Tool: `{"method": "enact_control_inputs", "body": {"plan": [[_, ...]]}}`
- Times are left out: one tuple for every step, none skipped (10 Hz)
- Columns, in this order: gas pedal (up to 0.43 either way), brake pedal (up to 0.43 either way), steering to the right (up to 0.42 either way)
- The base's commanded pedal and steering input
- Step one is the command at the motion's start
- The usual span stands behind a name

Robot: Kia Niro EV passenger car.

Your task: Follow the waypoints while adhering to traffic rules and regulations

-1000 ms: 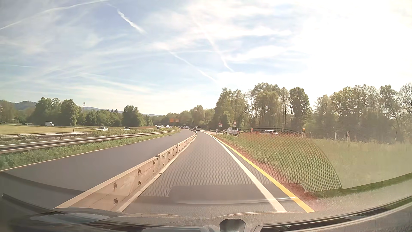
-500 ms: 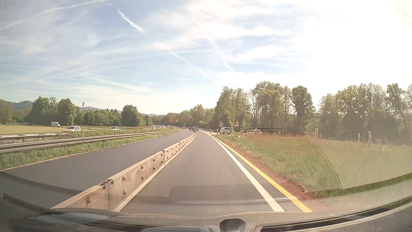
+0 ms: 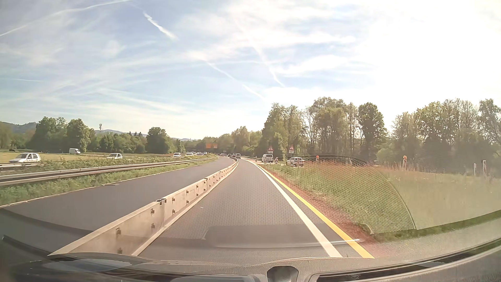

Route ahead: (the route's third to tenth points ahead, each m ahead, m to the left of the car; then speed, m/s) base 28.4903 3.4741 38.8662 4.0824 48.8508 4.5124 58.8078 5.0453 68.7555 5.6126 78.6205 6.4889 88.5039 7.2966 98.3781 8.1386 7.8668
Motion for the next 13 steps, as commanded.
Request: {"method": "enact_control_inputs", "body": {"plan": [[0.047,0.0,-0.001],[0.047,0.0,-0.001],[0.047,0.0,-0.002],[0.047,0.0,-0.003],[0.047,0.0,-0.004],[0.047,0.0,-0.005],[0.047,0.0,-0.006],[0.047,0.0,-0.007],[0.047,0.0,-0.006],[0.047,0.0,-0.007],[0.047,0.0,-0.006],[0.047,0.0,-0.006],[0.047,0.0,-0.007]]}}
